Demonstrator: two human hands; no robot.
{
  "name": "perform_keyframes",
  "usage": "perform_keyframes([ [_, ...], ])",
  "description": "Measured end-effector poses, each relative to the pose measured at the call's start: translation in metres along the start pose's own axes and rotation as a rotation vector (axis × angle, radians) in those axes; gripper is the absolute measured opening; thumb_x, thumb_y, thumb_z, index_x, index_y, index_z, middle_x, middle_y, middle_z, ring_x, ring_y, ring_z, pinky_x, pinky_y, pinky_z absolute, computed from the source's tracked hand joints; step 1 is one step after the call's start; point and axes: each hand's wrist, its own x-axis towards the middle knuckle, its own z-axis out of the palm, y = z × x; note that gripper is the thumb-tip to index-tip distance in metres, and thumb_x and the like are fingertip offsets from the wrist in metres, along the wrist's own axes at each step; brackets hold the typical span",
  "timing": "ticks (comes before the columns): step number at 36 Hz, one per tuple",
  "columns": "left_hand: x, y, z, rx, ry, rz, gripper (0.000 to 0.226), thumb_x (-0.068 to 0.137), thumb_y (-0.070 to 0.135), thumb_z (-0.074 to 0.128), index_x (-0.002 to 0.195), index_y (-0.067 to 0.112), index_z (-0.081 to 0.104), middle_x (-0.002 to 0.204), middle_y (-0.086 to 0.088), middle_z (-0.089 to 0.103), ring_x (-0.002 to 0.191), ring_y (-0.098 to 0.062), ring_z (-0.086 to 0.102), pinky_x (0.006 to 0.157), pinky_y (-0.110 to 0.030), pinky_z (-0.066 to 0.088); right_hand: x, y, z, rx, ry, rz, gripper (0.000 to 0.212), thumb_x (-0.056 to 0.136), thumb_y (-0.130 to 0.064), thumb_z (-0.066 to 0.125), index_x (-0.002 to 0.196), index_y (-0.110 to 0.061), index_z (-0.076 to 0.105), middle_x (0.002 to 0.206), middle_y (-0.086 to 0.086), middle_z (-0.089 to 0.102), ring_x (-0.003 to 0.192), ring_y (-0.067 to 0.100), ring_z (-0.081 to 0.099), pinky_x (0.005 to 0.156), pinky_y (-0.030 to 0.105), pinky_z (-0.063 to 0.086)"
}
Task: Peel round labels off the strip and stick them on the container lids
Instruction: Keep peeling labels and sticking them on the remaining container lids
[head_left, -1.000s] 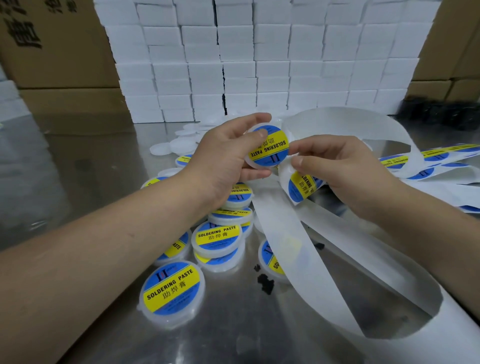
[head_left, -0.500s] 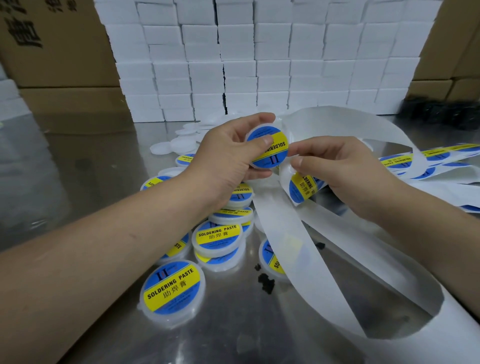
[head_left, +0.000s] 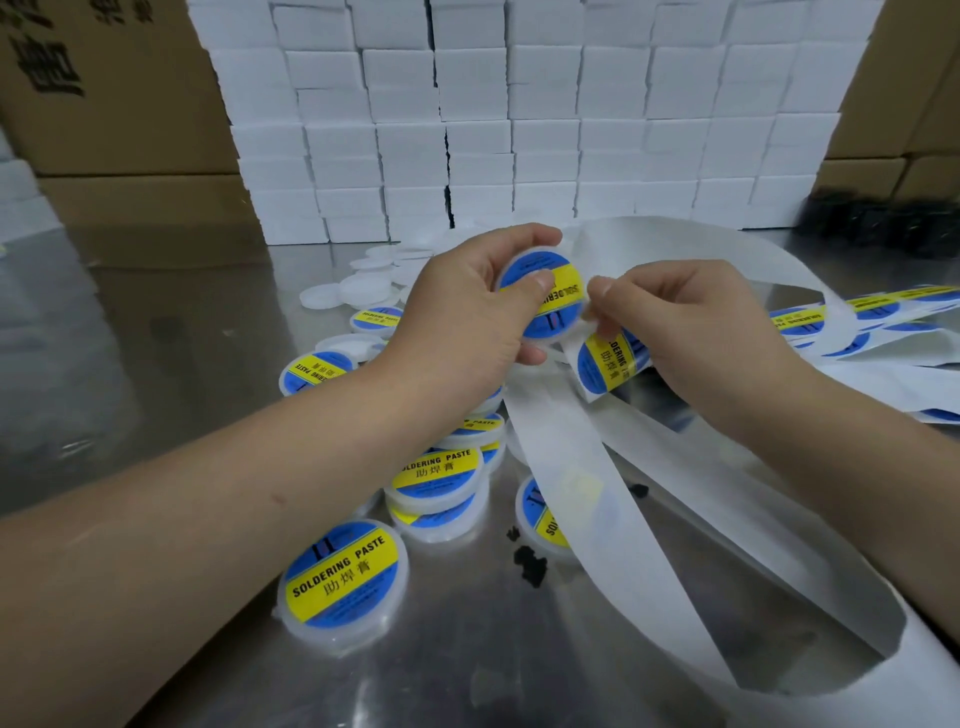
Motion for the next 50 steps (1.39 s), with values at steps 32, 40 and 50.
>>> perform_keyframes([
  [32, 0.017, 0.001, -0.026, 0.695, 0.143, 0.078, 0.037, 0.096, 0.034, 0.039, 0.087, 0.013, 0.067, 0.074, -0.005, 0.063, 0.069, -0.02, 0.054, 0.068, -0.033, 0.044, 0.006, 0.008, -0.003, -0.01, -0.044, -0.085, 0.027, 0.085, -0.011, 0.052, 0.076, -0.034, 0.063, 0.063, -0.016, 0.058, 0.056, -0.006, 0.05, 0.052, 0.006, 0.037],
  [40, 0.032, -0.016, -0.048, 1.1, 0.039, -0.129, 0.026, 0.091, 0.032, 0.046, 0.098, 0.022, 0.069, 0.085, -0.002, 0.064, 0.066, -0.014, 0.052, 0.053, -0.021, 0.034, 0.012, 0.013, -0.008, -0.143, 0.083, -0.181, 0.047, 0.077, 0.007, 0.043, 0.094, -0.035, 0.053, 0.082, -0.02, 0.055, 0.062, -0.015, 0.048, 0.056, 0.002, 0.036],
  [50, 0.02, 0.0, -0.022, 1.018, -0.064, 0.101, 0.035, 0.086, 0.049, 0.052, 0.116, 0.033, 0.06, 0.109, 0.006, 0.05, 0.108, -0.014, 0.048, 0.079, -0.026, 0.032, 0.008, 0.01, -0.006, -0.079, 0.091, -0.316, 0.052, 0.082, 0.006, 0.047, 0.09, -0.046, 0.049, 0.083, -0.024, 0.057, 0.078, -0.011, 0.052, 0.071, 0.006, 0.043],
])
